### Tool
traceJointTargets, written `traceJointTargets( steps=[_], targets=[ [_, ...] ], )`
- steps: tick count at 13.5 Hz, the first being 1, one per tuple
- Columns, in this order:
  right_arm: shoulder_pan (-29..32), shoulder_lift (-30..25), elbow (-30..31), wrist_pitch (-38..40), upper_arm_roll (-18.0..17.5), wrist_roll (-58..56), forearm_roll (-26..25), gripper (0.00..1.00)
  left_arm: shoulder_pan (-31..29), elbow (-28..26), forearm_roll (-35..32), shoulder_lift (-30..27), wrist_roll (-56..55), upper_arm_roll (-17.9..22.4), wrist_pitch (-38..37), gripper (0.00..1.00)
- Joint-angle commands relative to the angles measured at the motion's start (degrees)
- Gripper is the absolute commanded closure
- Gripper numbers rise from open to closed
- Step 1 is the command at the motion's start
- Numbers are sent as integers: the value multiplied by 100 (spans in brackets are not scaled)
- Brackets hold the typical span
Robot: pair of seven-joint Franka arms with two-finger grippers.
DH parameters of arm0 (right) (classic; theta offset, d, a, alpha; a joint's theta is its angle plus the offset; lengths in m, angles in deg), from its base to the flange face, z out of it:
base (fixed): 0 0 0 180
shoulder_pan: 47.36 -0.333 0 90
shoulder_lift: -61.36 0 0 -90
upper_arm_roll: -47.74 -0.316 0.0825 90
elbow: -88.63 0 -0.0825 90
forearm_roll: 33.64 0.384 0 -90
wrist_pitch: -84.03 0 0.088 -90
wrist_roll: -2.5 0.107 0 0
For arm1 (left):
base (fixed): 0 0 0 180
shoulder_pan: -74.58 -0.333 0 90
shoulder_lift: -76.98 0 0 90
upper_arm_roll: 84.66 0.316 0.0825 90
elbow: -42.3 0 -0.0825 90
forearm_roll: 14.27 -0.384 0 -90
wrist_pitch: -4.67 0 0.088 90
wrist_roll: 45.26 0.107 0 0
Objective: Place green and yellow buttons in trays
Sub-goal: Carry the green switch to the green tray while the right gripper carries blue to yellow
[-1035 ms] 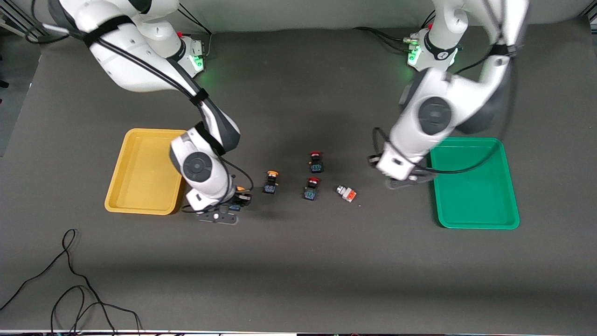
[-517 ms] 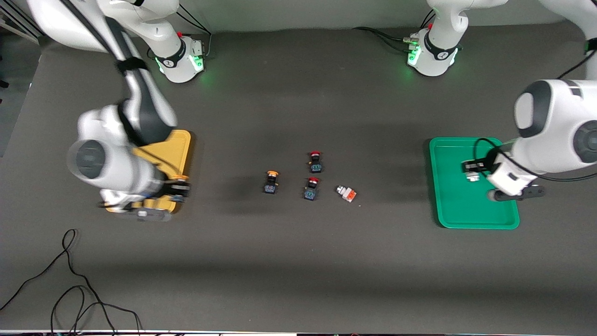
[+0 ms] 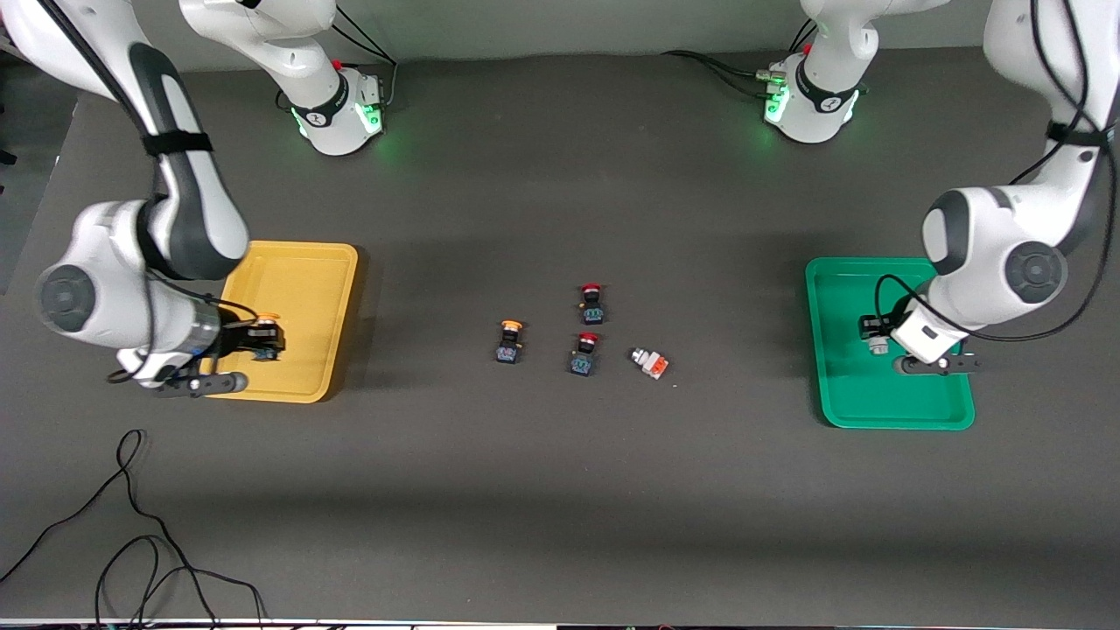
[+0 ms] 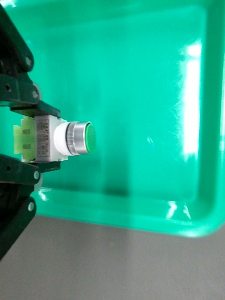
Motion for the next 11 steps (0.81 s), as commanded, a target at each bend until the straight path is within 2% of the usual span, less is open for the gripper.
traceJointTargets(
  steps=[1, 2, 4, 6, 9, 10, 11],
  targets=[
    [-90, 71, 1129, -1519, -5, -174, 116, 100, -57, -105, -217, 227, 88, -62, 352, 78],
    [-108, 256, 1157, -1689, -5, -166, 116, 100, -66, -70, -227, 211, 97, -62, 292, 65],
    [-108, 380, 1183, -1866, 4, -174, 81, 100, -66, 96, -227, 141, 176, -62, 90, 0],
    [-91, 468, 1183, -1875, 4, -157, 81, 100, -66, 665, -218, 27, 176, -71, -820, 0],
    [-91, 530, 1166, -1857, 118, -104, 81, 100, -48, 1894, -148, -53, 80, -79, -2534, 0],
    [-91, 512, 1166, -1831, 179, -95, 81, 38, -22, 2256, -113, -53, 45, -97, -2922, 0],
    [-82, 451, 1157, -1805, 258, -139, 72, 1, 13, 2546, -86, -53, -69, -106, -3248, 0]
  ],
)
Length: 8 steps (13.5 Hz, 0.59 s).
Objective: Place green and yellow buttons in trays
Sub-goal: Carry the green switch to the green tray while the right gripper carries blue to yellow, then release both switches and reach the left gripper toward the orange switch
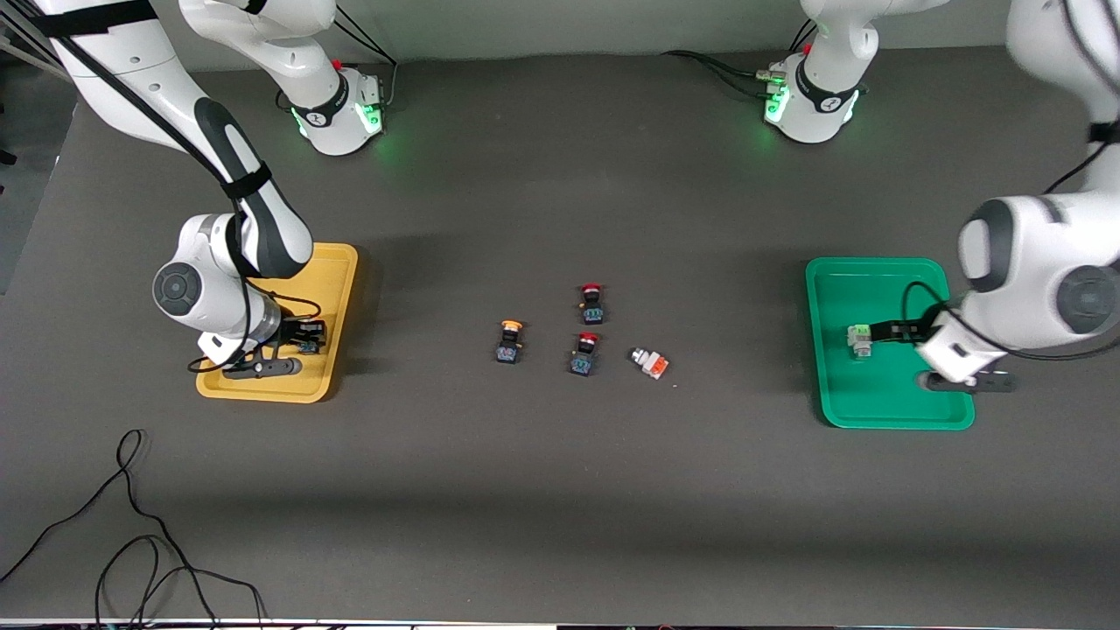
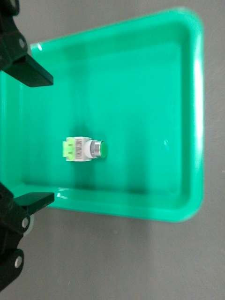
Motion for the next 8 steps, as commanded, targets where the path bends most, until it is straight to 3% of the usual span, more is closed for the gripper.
traceJointTargets(
  steps=[1, 3, 6, 8],
  targets=[
    [-6, -186, -66, 53, 163, -137, 72, 0, 41, 852, 155, 46, -417, -84, -886, 0],
    [-24, -476, -231, 437, 137, -32, 90, 0, 295, 1012, 392, 46, -1145, -145, -915, 0],
    [-41, -924, -802, 1536, 67, 38, 160, 0, 1128, 1004, 420, 125, -2595, -181, -810, 0],
    [-33, -1092, -1145, 1932, -230, 388, 160, 0, 1752, 1004, 429, 274, -3718, -181, -512, 0]
  ],
)
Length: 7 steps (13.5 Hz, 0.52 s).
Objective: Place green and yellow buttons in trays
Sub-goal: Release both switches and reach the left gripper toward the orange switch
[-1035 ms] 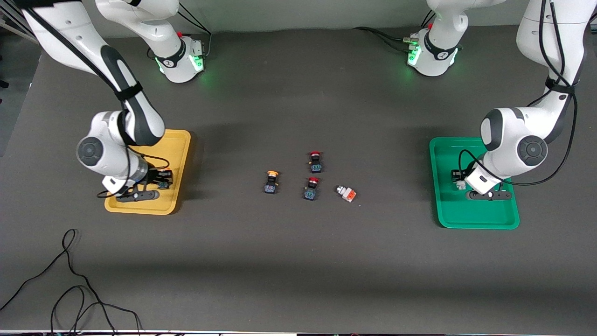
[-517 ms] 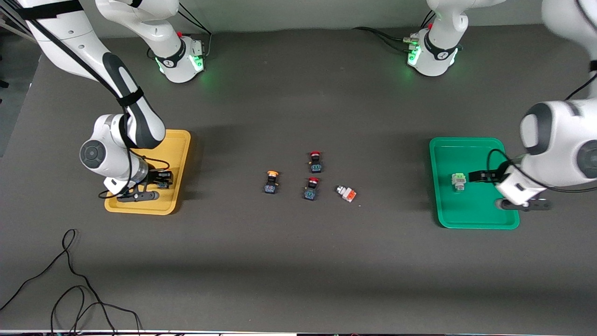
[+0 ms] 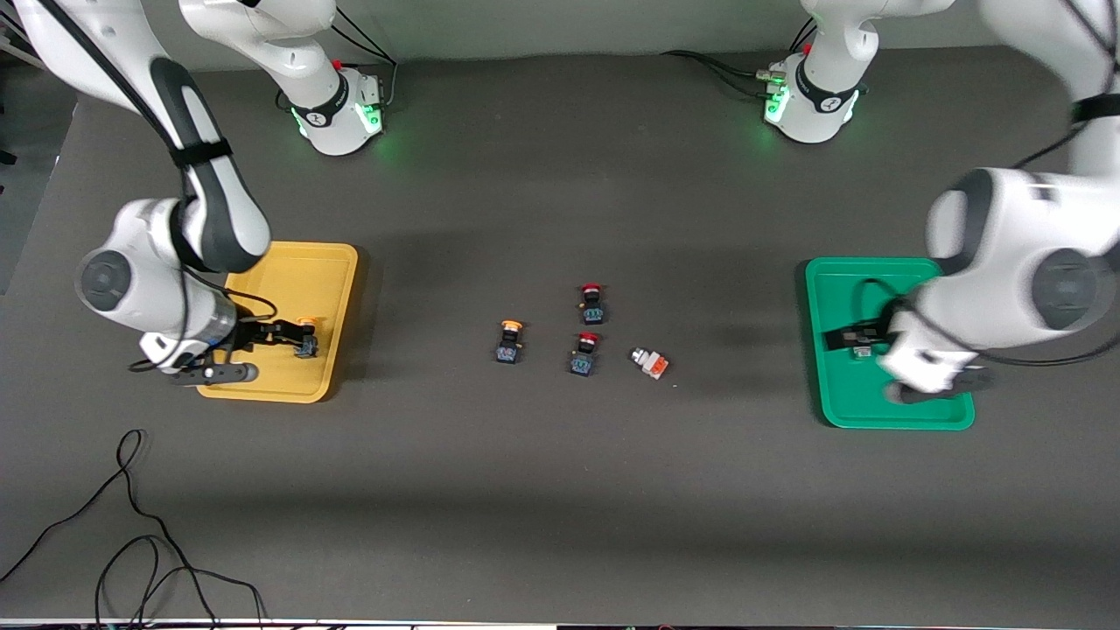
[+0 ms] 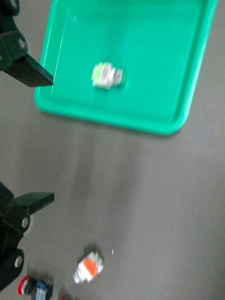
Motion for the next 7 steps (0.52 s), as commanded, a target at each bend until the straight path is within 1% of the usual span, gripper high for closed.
traceJointTargets(
  steps=[1, 2, 3, 5, 6, 7],
  targets=[
    [-23, -202, -428, 460, -457, 691, 103, 0, 809, 128, 35, 260, -1490, 86, 340, 0],
    [-23, -176, -570, 461, -720, 1217, 103, 0, 1011, 128, 131, 331, -2052, 77, 550, 0],
    [-14, -106, -736, 452, -1071, 1745, 103, 0, 1179, 128, 289, 384, -2685, 77, 761, 0],
    [-23, 175, -948, 374, -1573, 2528, 42, 0, 1530, 137, 299, 498, -3845, 77, 1069, 0],
    [-40, 350, -1036, 173, -1863, 2880, 7, 0, 1671, 137, 282, 542, -4234, 77, 1227, 0],
    [-110, 517, -1080, -3, -2031, 3206, -20, 0, 1742, 137, 255, 629, -4447, 77, 1360, 0]
  ],
)
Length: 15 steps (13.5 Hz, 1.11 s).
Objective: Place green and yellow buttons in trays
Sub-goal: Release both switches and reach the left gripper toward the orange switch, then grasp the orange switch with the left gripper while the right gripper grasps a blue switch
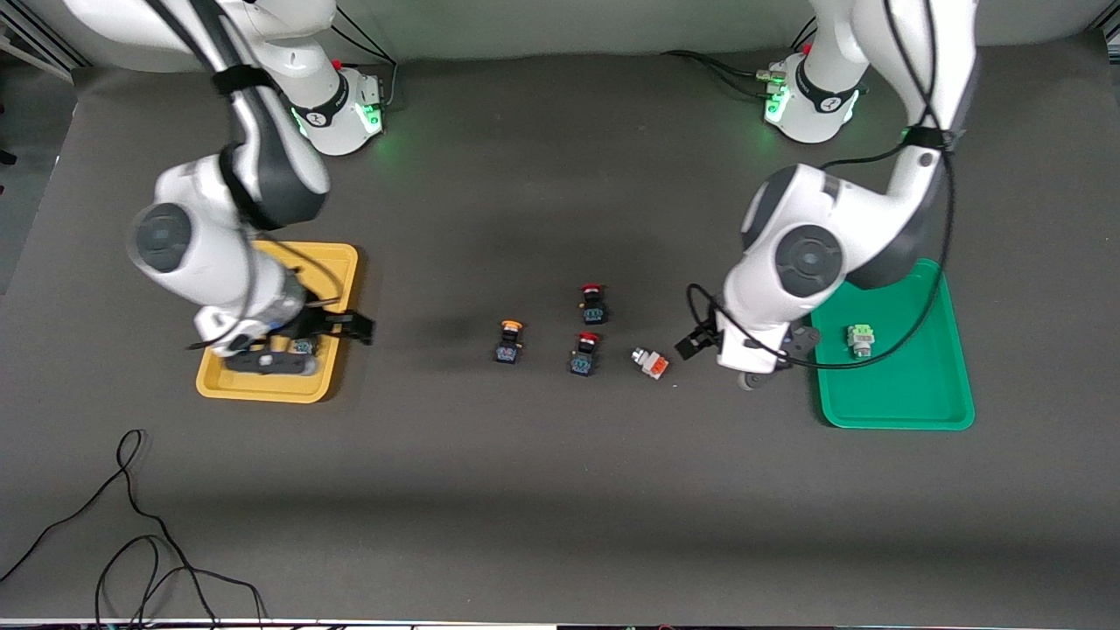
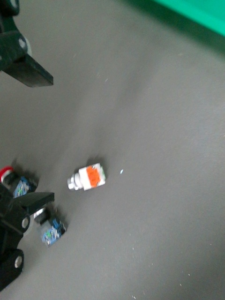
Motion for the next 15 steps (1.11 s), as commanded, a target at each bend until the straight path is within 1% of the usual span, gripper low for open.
traceJointTargets(
  steps=[1, 3, 4, 6, 8, 9, 11, 13, 14, 15],
  targets=[
    [-186, 661, -412, -371, -311, 908, -186, 0, 234, 135, 33, 267, -691, 100, 305, 0],
    [-545, 1161, -683, -591, -311, 1523, -633, 0, 365, 126, 16, 539, -893, 100, 586, 0],
    [-747, 1503, -894, -627, -311, 1744, -957, 0, 410, 117, 7, 715, -937, 108, 744, 0],
    [-1187, 2241, -1456, -654, -311, 2506, -1765, 0, 471, 108, -72, 1032, -964, 108, 1035, 0],
    [-1372, 2840, -1782, -672, -311, 3167, -2355, 0, 480, 82, -116, 1374, -973, 117, 1377, 0],
    [-1504, 3077, -1914, -672, -311, 3326, -2515, 0, 480, 82, -151, 1472, -973, 126, 1475, 0],
    [-1680, 3430, -2169, -672, -311, 3389, -2543, 0, 472, 82, -151, 1595, -982, 144, 1694, 0],
    [-1699, 3572, -2311, -733, -311, 3389, -2534, 0, 480, 82, -151, 1709, -982, 152, 1896, 0],
    [-1699, 3572, -2311, -838, -311, 3389, -2542, 16, 472, 82, -177, 1727, -1034, 152, 1932, 0],
    [-1699, 3572, -2311, -856, -311, 3372, -2595, 89, 472, 82, -178, 1736, -1061, 161, 1941, 2]
  ],
)
